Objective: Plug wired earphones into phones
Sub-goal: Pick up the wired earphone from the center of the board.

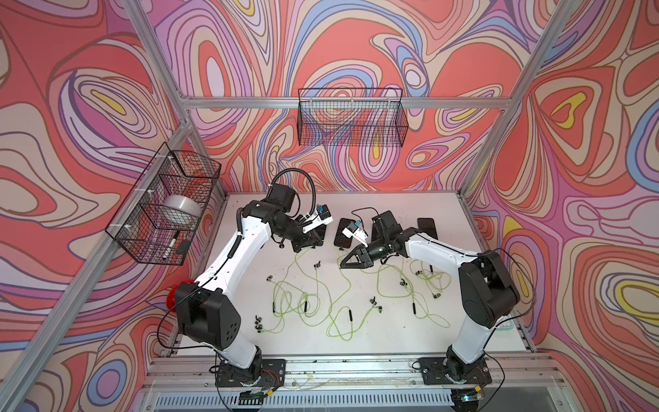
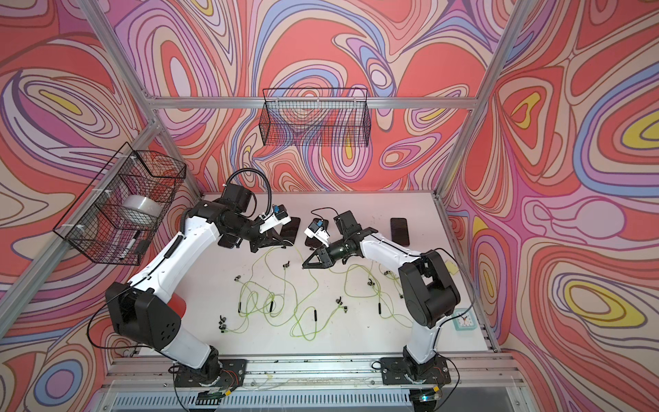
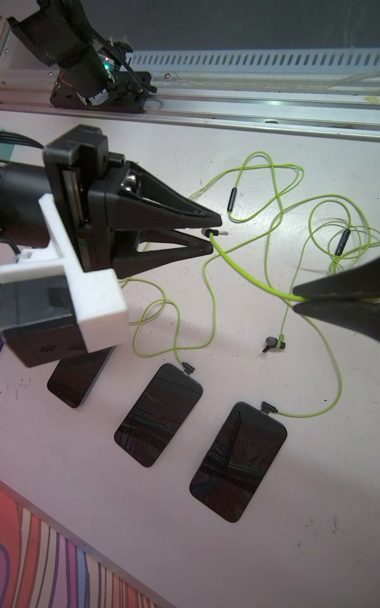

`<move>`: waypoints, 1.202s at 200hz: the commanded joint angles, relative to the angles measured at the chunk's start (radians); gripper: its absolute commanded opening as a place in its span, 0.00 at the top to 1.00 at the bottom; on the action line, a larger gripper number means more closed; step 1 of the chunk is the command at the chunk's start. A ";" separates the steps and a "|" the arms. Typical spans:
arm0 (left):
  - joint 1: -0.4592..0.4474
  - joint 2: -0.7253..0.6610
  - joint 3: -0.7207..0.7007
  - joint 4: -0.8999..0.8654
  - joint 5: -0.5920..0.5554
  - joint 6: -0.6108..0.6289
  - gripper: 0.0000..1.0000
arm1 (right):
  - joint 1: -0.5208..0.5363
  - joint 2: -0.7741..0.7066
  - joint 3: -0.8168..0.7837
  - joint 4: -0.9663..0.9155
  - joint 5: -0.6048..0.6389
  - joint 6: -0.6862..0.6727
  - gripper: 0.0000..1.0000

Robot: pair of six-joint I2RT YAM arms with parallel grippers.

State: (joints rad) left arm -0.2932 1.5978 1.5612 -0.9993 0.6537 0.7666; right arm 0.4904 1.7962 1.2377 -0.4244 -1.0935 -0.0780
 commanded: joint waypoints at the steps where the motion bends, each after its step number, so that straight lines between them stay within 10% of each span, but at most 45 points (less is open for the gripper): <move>1: 0.008 0.010 0.019 -0.009 0.016 0.017 1.00 | 0.003 -0.018 -0.022 0.001 -0.003 -0.007 0.74; 240: 0.012 0.028 0.019 -0.012 0.024 0.007 1.00 | 0.004 -0.016 -0.023 0.016 -0.009 0.003 0.79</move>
State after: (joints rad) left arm -0.2878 1.6180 1.5612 -0.9993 0.6544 0.7658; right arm 0.4904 1.7958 1.2217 -0.4049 -1.0927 -0.0654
